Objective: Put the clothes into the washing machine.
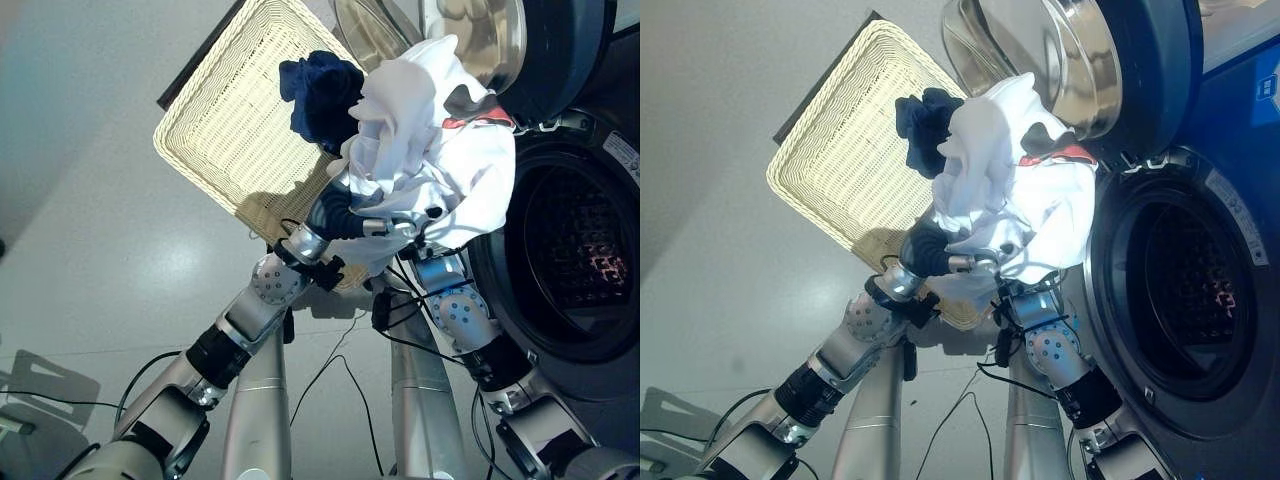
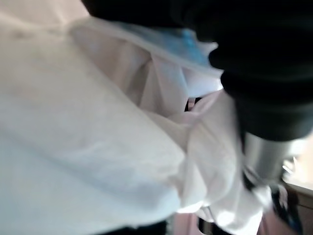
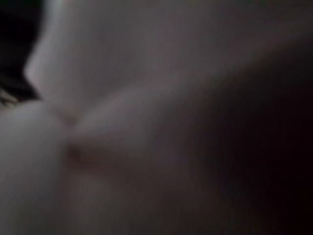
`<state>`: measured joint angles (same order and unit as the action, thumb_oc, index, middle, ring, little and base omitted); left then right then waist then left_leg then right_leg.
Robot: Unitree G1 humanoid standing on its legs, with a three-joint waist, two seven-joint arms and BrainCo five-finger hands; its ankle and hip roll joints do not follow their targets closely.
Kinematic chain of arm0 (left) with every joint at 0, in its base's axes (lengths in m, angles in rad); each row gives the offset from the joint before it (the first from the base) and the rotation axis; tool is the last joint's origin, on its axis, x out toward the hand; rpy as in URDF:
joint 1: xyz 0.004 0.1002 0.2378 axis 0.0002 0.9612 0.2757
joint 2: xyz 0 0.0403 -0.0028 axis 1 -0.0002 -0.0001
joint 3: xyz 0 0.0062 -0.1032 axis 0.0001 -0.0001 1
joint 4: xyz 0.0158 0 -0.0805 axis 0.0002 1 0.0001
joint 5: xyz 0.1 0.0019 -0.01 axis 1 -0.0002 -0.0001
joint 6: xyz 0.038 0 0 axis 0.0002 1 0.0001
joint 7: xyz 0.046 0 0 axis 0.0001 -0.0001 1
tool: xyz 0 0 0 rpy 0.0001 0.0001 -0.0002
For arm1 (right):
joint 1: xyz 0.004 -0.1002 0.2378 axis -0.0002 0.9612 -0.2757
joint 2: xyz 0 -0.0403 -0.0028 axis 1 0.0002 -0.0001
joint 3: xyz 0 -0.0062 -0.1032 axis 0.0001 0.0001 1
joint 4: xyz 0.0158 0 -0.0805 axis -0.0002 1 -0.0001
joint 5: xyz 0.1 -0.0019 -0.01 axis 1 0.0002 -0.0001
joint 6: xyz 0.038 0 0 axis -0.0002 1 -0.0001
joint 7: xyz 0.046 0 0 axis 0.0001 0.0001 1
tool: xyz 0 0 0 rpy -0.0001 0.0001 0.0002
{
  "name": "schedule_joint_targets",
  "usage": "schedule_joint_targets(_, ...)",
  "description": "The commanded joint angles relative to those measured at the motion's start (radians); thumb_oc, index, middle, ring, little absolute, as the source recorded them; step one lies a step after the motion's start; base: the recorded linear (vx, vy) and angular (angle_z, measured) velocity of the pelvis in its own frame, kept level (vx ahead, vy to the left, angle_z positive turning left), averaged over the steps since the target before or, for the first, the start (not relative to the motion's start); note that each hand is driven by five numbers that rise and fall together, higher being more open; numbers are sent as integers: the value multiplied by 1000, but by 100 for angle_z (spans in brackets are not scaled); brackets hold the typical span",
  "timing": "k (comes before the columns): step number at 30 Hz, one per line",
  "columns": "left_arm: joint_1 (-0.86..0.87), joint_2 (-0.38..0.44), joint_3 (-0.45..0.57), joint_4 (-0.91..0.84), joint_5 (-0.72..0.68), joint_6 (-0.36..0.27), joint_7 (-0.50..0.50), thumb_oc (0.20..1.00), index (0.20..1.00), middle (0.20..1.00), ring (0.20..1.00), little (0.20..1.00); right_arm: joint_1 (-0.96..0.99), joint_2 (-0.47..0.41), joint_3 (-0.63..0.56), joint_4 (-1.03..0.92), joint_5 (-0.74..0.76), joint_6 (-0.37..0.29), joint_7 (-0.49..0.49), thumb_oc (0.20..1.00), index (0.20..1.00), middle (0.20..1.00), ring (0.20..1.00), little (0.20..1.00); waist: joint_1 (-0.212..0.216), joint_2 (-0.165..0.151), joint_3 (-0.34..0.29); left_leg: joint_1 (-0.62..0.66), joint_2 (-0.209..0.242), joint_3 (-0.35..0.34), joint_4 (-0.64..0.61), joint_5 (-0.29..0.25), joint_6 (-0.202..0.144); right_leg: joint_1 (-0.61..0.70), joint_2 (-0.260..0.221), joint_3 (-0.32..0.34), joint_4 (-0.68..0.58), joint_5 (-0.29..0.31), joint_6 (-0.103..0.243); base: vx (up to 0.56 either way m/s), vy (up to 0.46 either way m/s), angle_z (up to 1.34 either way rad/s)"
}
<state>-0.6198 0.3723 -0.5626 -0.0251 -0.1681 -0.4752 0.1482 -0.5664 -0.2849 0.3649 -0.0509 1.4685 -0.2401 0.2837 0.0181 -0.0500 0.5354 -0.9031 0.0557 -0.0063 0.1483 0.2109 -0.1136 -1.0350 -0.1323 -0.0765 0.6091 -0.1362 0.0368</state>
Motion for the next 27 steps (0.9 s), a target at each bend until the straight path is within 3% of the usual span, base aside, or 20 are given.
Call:
schedule_joint_targets(1, -27, 8, 97, 0, 48, 6, 136, 1000, 1000, 1000, 1000, 1000, -1, 40, 22, -131, 31, -7, 152, 200, 200, 200, 200, 200, -27, 31, -15, -21, -80, 13, 96, -87, 24, 80, 29, -96, -364, 313, 108, 0, 0, 0)
schedule_joint_targets(8, -4, 23, 133, 29, 132, 26, 263, 1000, 1000, 1000, 1000, 1000, 14, 44, -30, -128, 106, -17, 206, 200, 200, 200, 200, 200, -23, 32, -15, -17, -76, 14, 96, -89, 21, 85, 23, -103, -361, 312, 112, 0, 0, 0)
schedule_joint_targets(12, -3, 24, 136, 30, 133, 29, 272, 1000, 1000, 1000, 1000, 1000, 14, 44, -34, -129, 110, -18, 208, 200, 200, 200, 200, 200, -23, 33, -15, -16, -76, 14, 96, -88, 21, 86, 23, -103, -362, 312, 112, 0, 0, 0)
schedule_joint_targets(13, 7, 30, 158, 47, 175, 48, 350, 1000, 1000, 1000, 1000, 1000, 19, 50, -55, -136, 125, -29, 225, 200, 200, 200, 200, 200, -21, 34, -15, -12, -73, 15, 90, -87, 19, 90, 21, -106, -364, 311, 113, 0, 0, 0)
schedule_joint_targets(20, 21, 35, 193, 68, 223, 54, 470, 1000, 1000, 1000, 1000, 1000, 24, 60, -81, -146, 149, -34, 248, 200, 200, 200, 200, 200, -18, 34, -15, -10, -69, 15, 85, -87, 16, 92, 19, -110, -362, 309, 115, 0, 0, 0)
schedule_joint_targets(27, 33, 34, 215, 77, 242, 71, 518, 1000, 1000, 1000, 1000, 1000, 28, 68, -100, -154, 155, -48, 267, 200, 200, 200, 200, 200, -15, 34, -15, -5, -66, 16, 80, -86, 14, 96, 16, -115, -363, 310, 117, 0, 0, 0)
